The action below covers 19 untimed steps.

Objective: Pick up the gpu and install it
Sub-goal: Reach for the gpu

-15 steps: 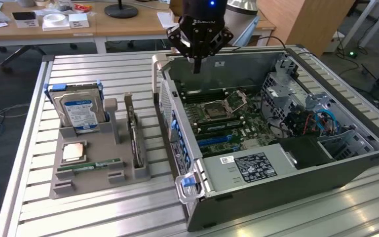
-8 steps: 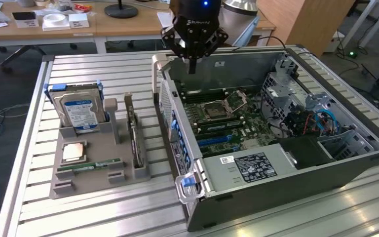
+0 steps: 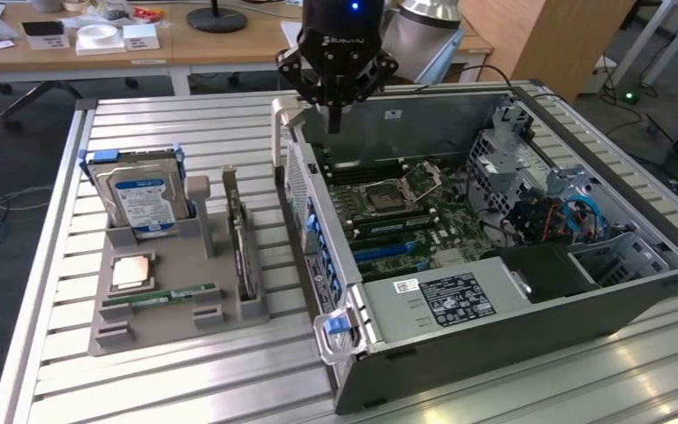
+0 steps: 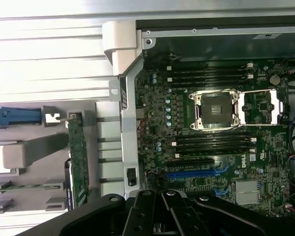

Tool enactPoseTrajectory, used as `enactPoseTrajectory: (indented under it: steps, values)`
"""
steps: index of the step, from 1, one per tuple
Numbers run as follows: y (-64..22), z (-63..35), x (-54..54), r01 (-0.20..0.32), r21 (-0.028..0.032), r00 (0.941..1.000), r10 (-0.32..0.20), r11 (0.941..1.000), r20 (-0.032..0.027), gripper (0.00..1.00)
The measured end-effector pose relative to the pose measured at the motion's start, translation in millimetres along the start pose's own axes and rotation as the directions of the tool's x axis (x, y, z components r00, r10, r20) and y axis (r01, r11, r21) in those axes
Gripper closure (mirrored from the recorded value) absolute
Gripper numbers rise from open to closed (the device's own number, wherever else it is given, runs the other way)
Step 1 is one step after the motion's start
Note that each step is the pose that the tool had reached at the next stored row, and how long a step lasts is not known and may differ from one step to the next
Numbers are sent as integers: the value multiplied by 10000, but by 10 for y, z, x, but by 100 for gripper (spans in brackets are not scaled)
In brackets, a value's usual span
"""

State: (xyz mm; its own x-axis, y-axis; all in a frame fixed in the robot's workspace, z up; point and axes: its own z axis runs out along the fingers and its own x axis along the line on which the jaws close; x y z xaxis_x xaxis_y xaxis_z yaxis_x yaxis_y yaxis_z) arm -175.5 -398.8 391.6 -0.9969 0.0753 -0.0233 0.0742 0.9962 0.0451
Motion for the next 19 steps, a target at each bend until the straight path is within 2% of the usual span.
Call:
enactPoseTrajectory:
  steps: [19]
  values:
    - [-24, 4, 316, 1, 0, 10000, -1, 10000, 0, 89]
